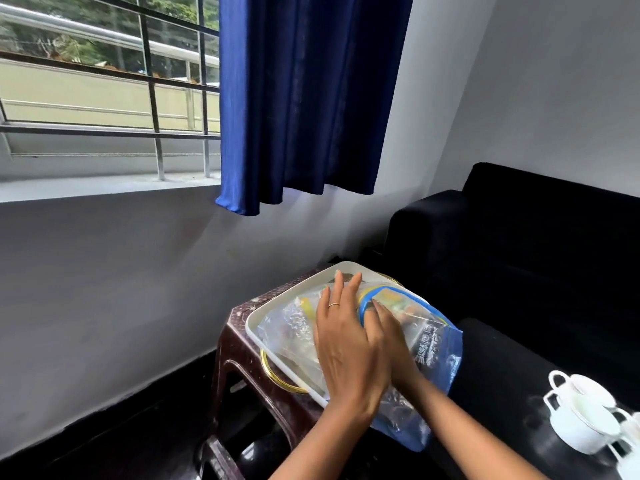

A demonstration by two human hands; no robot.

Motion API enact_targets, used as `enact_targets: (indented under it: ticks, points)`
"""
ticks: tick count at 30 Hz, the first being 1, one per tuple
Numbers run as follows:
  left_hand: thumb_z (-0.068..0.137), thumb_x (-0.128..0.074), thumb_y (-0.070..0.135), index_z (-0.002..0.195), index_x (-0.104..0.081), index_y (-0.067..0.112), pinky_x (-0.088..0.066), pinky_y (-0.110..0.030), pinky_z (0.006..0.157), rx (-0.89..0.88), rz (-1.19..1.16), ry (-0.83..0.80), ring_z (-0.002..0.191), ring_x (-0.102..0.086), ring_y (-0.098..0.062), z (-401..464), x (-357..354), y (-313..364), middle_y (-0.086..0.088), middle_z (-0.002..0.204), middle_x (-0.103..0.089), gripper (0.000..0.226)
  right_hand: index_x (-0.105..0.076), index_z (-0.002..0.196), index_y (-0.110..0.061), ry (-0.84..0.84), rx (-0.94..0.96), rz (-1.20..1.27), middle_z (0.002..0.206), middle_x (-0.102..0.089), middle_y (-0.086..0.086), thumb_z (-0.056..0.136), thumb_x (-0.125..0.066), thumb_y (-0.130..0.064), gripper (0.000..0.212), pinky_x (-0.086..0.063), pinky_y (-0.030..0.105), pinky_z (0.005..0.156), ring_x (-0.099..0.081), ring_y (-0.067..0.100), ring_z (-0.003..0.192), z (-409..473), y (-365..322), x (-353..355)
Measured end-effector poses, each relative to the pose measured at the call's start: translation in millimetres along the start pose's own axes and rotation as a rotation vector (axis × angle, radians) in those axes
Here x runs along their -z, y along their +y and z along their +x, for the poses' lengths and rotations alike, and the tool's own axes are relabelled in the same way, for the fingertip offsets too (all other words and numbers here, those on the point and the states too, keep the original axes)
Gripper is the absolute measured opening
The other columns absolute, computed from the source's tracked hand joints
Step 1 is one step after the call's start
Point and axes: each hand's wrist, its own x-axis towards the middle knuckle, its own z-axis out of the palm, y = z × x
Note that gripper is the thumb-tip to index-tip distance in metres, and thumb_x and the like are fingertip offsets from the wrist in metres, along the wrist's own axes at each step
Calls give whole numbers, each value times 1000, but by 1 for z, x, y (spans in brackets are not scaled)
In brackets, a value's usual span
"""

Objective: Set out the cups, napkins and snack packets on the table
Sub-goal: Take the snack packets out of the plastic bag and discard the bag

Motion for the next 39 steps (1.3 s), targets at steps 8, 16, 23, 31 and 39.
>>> enact_targets:
  ticks: [8,16,23,31,39]
  points:
    - [95,-43,20,132,-50,33,-25,-34,114,-10,4,57,140,-27,-10,7,2,-6,10,152,-33,40,-61,113,-33,-61,43,188,114,-61,-14,63,-81,-2,62,-46,6,85,-59,0,104,-30,43,60]
    - [96,-40,13,133,-53,25,-22,-23,106,22,-78,168,139,-32,-14,20,11,-12,-1,152,-36,41,-64,101,-47,41,40,319,97,-69,-24,64,-80,1,63,-46,3,69,-64,-6,89,-79,47,129]
    - [96,-33,23,131,-54,18,-38,-31,103,245,-350,589,124,-51,-26,51,40,-22,-9,133,-57,42,-62,105,-40,334,-74,497,101,-70,-11,68,-79,-3,55,-55,37,86,-66,8,97,-76,64,138]
    - [100,-32,22,133,-51,16,-41,-31,100,310,-543,857,115,-55,-26,62,51,-18,-10,127,-60,39,-61,114,-29,99,-196,411,99,-70,-10,68,-80,-7,54,-54,19,74,-65,-3,86,-51,63,58]
    - [101,-32,16,133,-51,11,-40,-31,100,271,-558,847,117,-54,-27,58,46,-14,-14,129,-59,38,-50,128,-30,-18,-17,235,114,-44,-16,74,-76,-17,62,-48,27,94,-53,7,106,-18,30,-23]
